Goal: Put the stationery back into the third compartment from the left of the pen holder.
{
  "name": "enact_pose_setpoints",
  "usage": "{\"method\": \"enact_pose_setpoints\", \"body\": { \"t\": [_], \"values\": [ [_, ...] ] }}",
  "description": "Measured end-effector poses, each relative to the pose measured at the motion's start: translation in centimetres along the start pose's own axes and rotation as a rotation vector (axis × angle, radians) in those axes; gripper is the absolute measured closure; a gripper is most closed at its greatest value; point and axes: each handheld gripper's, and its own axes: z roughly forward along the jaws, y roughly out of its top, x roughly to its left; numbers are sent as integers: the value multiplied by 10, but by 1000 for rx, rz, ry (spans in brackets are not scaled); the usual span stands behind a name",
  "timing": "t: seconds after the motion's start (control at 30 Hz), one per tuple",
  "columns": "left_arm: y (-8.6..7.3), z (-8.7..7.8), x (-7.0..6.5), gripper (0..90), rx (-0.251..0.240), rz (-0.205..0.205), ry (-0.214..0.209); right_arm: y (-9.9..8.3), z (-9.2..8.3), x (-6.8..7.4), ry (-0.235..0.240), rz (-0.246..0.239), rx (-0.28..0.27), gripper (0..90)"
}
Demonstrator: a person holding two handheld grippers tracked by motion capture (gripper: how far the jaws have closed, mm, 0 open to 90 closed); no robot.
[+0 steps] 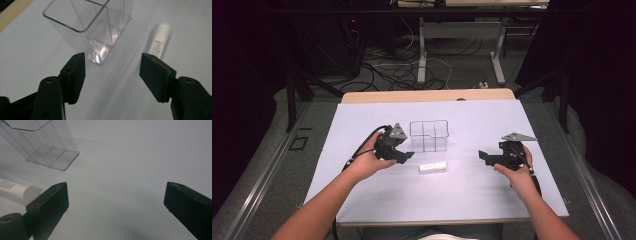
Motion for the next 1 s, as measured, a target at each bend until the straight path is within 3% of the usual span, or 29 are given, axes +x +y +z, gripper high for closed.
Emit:
{"method": "enact_pose_setpoints", "body": {
  "t": [0.23, 0.53, 1.0],
  "values": [
    [4, 18, -14, 374, 69, 129, -6, 0, 1, 1, 9, -6, 10, 53],
    [13, 32, -29, 419, 130, 187, -68, -2, 3, 0, 8, -19, 15, 58],
    [24, 51, -46, 450, 196, 237, -65, -3, 2, 1, 9, -19, 19, 61]
  ]
}}
